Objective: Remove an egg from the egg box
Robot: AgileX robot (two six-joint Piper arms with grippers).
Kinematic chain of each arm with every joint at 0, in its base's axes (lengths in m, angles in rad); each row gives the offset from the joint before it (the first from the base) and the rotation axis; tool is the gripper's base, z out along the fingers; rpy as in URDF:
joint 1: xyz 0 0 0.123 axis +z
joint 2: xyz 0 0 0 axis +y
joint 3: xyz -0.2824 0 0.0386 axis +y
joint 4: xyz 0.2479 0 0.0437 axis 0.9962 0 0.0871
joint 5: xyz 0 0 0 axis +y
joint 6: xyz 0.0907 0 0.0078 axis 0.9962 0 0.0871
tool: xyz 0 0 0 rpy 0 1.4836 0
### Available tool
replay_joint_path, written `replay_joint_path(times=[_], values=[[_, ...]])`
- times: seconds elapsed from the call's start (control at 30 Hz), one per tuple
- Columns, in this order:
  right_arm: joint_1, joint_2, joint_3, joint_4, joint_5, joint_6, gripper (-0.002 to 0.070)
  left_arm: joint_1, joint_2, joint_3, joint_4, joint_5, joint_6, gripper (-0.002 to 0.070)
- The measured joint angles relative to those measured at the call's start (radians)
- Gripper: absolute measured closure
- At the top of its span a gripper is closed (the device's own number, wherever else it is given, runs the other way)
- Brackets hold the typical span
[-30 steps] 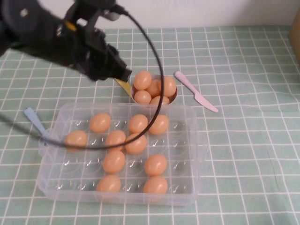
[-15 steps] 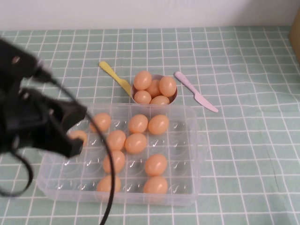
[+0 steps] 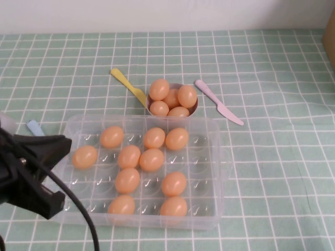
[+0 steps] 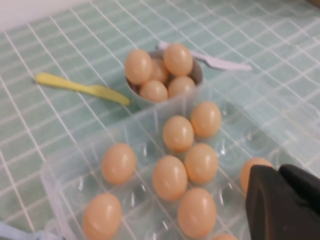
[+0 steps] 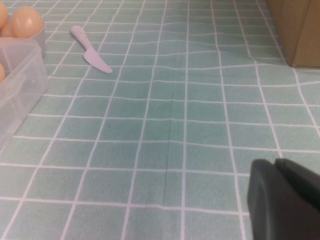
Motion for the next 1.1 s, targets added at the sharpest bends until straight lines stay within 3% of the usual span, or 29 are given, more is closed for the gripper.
replay_joint_path(times=[0.33,0.73,1.1], values=[[0.000,0.000,0.000,0.000,0.000,0.000,0.0694,0.017,-0.212,0.222,0.099,-0.343,-0.002,0.0677],[0.000,0.000,0.000,0.000,0.000,0.000,0.0694,0.310,-0.624,0.470,0.265,-0.440,-0.118,0.0677],[0.000,0.000,0.000,0.000,0.000,0.000,0.0694,0.352,-0.747,0.689,0.307,-0.569,-0.211,0.0678]])
